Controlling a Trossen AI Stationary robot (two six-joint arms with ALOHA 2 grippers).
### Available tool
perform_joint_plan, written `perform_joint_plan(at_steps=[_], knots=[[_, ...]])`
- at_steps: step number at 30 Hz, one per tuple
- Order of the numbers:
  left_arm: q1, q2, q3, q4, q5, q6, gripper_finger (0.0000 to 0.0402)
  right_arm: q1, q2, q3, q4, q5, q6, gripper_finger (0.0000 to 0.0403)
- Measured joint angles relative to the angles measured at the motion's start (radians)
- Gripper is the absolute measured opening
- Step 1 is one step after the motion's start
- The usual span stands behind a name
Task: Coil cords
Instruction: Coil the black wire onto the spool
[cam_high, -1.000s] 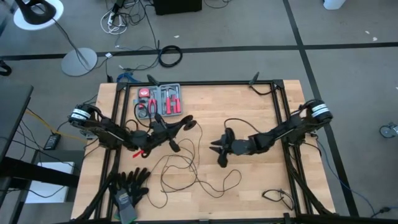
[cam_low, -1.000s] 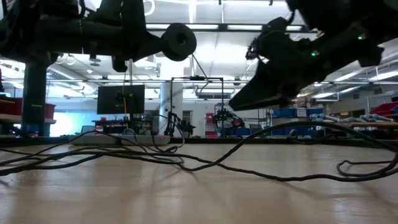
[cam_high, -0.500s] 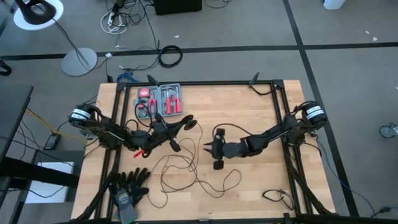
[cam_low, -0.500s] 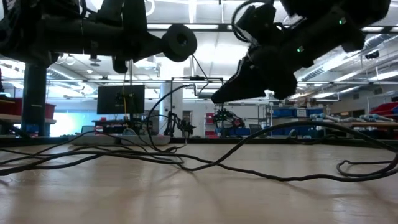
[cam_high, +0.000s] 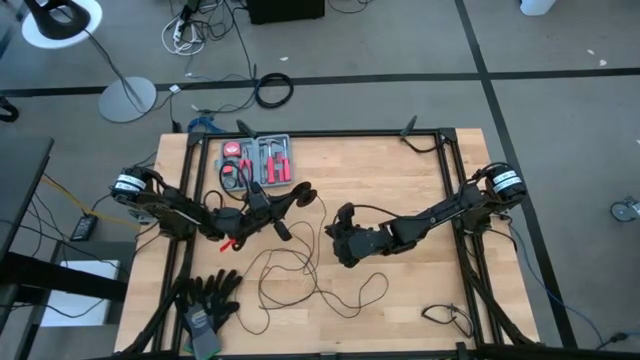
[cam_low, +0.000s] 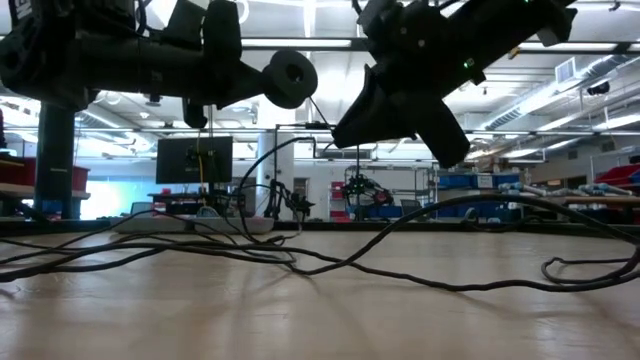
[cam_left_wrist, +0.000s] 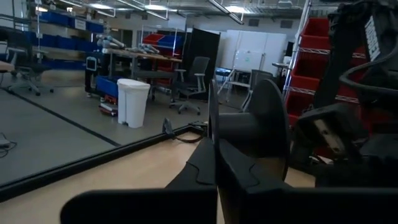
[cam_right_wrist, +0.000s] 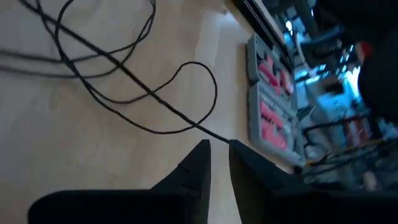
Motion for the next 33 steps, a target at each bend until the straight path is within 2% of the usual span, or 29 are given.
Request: perform_joint_plan(at_steps=[8, 13, 18, 20, 26, 33], knots=[[0.026, 0.0, 0.0, -0.02, 0.033, -0.082, 0.0001, 0.0, 0.0, 0.0, 0.003, 0.022, -0.252, 0.0074], [0.034, 0.0, 0.002, -0.042, 0.043, -0.122, 0.0, 0.0, 0.002, 0.0, 0.004, 0.022, -0.323, 0.0099], [0.037, 0.0, 0.054, -0.09, 0.071, -0.124, 0.0, -0.006, 0.072, 0.01, 0.041, 0.043, -0.424, 0.0122], [0.037, 0.0, 0.081, -0.145, 0.079, -0.121, 0.0, -0.006, 0.117, 0.026, 0.037, 0.09, -0.461, 0.0125], [0.037, 0.0, 0.146, -0.295, 0.08, -0.119, 0.0, 0.005, 0.227, 0.096, 0.066, 0.293, -0.487, 0.0111], [0.038, 0.0, 0.151, -0.31, 0.079, -0.115, 0.0, 0.041, 0.2, 0.108, 0.065, 0.34, -0.428, 0.0064]])
